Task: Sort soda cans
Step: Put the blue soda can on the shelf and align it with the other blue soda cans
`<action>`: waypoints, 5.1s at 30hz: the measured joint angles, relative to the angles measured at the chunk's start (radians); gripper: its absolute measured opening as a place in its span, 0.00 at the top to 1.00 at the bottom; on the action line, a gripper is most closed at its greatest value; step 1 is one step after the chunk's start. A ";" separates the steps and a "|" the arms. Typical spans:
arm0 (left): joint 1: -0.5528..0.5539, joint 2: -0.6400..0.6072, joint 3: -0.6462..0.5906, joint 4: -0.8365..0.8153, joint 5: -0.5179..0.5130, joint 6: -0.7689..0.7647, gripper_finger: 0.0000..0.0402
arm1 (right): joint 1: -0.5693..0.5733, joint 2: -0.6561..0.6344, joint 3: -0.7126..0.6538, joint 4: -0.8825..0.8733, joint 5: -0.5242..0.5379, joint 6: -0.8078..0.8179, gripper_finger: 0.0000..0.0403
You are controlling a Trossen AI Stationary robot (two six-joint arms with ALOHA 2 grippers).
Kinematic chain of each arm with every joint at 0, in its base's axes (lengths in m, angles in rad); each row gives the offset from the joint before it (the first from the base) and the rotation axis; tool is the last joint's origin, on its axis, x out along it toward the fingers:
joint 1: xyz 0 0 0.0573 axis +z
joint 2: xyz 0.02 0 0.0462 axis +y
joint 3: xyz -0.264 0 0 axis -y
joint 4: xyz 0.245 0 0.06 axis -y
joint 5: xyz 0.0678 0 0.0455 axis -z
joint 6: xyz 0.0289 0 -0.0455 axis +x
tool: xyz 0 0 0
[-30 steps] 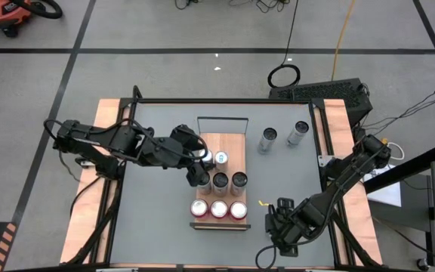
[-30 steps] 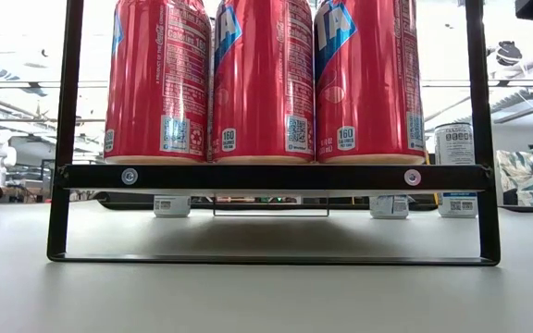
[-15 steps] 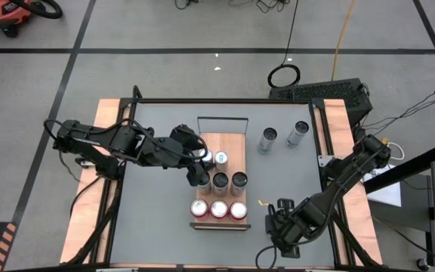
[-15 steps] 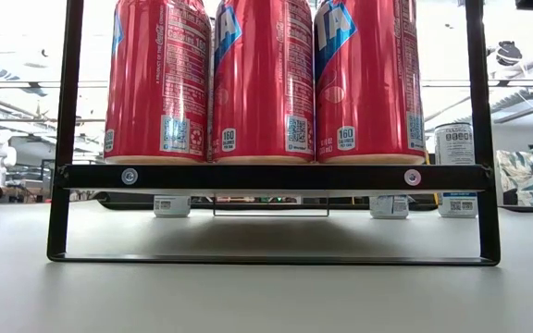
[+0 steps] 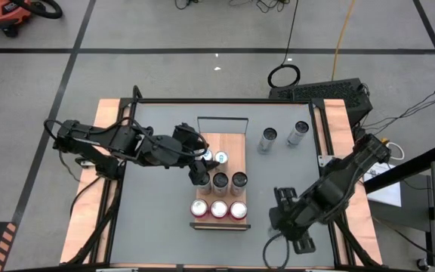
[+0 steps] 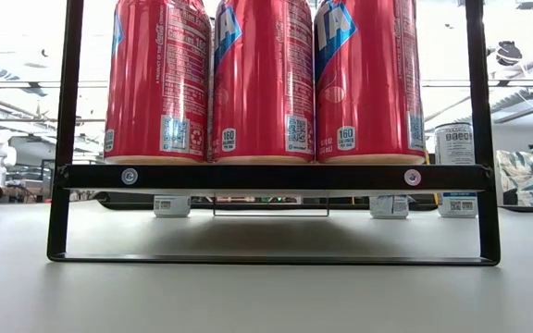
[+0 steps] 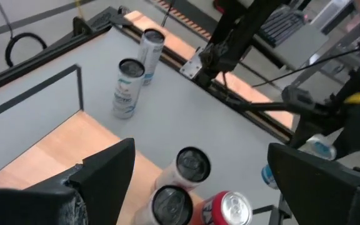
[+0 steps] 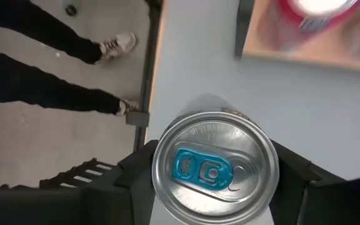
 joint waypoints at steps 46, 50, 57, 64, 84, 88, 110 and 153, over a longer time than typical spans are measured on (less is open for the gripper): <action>0.090 0.012 0.000 0.253 0.449 0.345 0.08 | -0.330 -0.037 0.533 0.117 0.240 -1.247 0.51; 0.104 0.021 0.000 0.247 0.474 0.345 0.08 | -0.331 -0.037 0.533 0.138 0.241 -1.260 0.51; 0.113 0.019 0.000 0.251 0.516 0.345 0.15 | -0.331 -0.037 0.533 0.139 0.242 -1.262 0.51; 0.114 0.019 0.000 0.248 0.546 0.348 0.31 | -0.343 -0.036 0.533 0.138 0.239 -1.279 0.51; 0.113 0.019 0.000 0.294 0.534 0.343 0.40 | -0.344 -0.037 0.534 0.164 0.246 -1.094 0.31; 0.114 0.019 0.000 0.324 0.515 0.369 0.40 | -0.344 -0.037 0.534 0.200 0.245 -0.977 0.27; 0.052 0.019 0.000 0.751 0.145 0.790 0.41 | -0.355 -0.067 0.534 0.673 0.382 -0.494 0.24; 0.018 0.053 0.000 1.008 -0.266 0.992 0.41 | -0.573 -0.045 0.532 0.897 0.216 -0.442 0.33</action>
